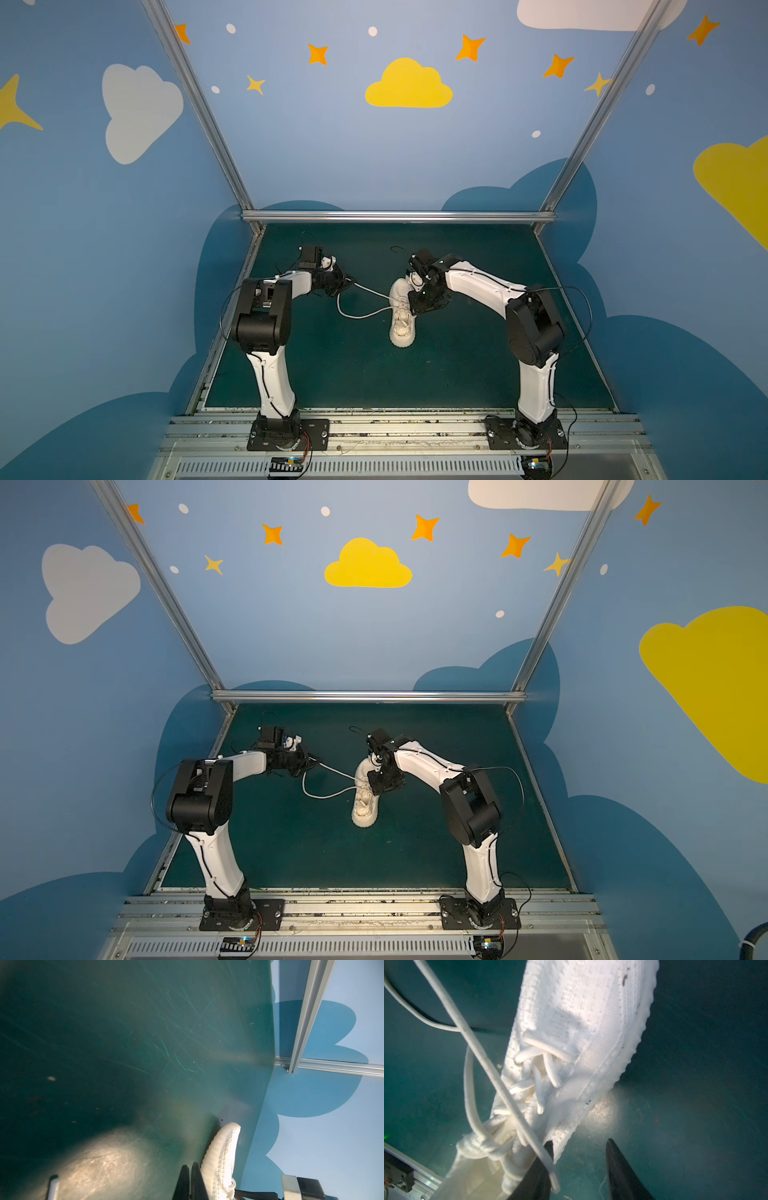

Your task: Tie the shoes

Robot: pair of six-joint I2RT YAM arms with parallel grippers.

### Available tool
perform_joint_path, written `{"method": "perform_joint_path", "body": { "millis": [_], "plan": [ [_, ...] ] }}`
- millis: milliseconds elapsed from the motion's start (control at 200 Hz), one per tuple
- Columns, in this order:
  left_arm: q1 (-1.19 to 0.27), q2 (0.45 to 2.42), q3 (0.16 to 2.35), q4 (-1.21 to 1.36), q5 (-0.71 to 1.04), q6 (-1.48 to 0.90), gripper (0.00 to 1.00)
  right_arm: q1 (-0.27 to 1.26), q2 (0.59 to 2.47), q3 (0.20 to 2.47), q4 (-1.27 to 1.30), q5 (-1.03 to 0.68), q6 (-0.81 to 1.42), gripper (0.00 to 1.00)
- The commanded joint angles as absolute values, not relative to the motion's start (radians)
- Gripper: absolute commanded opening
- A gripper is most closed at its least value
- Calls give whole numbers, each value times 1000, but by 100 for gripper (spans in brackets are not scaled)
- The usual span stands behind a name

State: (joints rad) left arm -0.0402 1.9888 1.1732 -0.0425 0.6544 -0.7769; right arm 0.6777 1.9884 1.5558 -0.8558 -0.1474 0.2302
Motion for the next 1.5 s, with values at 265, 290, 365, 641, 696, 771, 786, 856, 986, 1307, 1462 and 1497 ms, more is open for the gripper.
{"method": "perform_joint_path", "body": {
  "millis": [265,290,365,641,696,771,786,856,986,1307,1462,1497],
  "plan": [
    [-37,1998,1160,-69,630,-748,3,642,1965,1548,-878,-167,264,41],
    [-38,2000,1164,-73,632,-746,3,640,1966,1545,-880,-169,264,41],
    [-47,1997,1167,-89,624,-733,3,640,1970,1544,-887,-177,260,42],
    [-71,1993,1190,-164,589,-684,3,641,2003,1581,-905,-258,221,43],
    [-73,1994,1192,-166,588,-684,3,641,1993,1570,-887,-281,216,43],
    [-74,1993,1195,-167,586,-687,3,641,1981,1562,-871,-294,220,43],
    [-74,1992,1196,-168,583,-685,3,640,1979,1561,-869,-296,222,43],
    [-73,1991,1197,-174,573,-682,3,634,1976,1555,-861,-296,232,43],
    [-65,1985,1193,-176,553,-689,3,613,1983,1537,-861,-301,256,42],
    [-90,1975,1221,-199,572,-676,4,609,1971,1531,-835,-332,256,42],
    [-98,1962,1209,-202,566,-678,5,578,1943,1478,-762,-412,275,43],
    [-98,1962,1207,-202,568,-678,5,573,1933,1460,-742,-424,281,43]
  ]
}}
